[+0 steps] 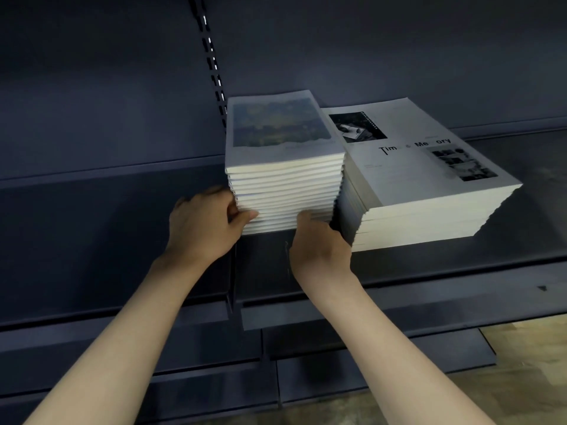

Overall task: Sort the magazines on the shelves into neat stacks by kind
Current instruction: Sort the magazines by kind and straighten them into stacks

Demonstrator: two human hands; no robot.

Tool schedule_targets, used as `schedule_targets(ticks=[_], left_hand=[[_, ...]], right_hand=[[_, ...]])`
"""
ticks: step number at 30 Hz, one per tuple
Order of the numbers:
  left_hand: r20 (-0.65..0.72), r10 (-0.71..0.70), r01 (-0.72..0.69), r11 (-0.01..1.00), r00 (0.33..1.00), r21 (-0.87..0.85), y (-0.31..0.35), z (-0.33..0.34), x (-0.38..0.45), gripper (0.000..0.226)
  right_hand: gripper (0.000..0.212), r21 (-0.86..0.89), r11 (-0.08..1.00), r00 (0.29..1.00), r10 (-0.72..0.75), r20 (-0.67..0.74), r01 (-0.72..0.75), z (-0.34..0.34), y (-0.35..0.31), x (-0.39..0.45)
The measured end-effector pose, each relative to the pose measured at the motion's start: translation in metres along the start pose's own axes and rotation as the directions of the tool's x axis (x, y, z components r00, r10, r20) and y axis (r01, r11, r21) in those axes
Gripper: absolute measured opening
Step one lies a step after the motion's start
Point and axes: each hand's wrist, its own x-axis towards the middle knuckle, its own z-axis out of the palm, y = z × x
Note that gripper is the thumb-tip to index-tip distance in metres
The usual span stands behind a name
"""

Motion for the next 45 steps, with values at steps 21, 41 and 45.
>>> schedule_targets(ticks=[21,41,45], left_hand=[[0.177,-0.304,0.341,0.908,0.936,-0.243,-0.013,0.028,-0.014,0.031],[0.043,-0.144,0.148,0.983,0.989,-0.108,-0.008,0.016,-0.014,0.034],[0.113,-0.186,0.203,0.966,0.976,-0.158,-0.005,0.017,-0.015,0.036]], right_hand=[[0.026,0.120,0.993,0.999,0.006,0.047,-0.012,-0.014,0.000,-0.003],[0.032,0.264,0.956,0.991,0.132,0.009,-0.130,-0.015,0.006,-0.014],[0.029,0.327,0.939,0.987,0.139,-0.082,-0.105,-0.005,0.012,-0.016]])
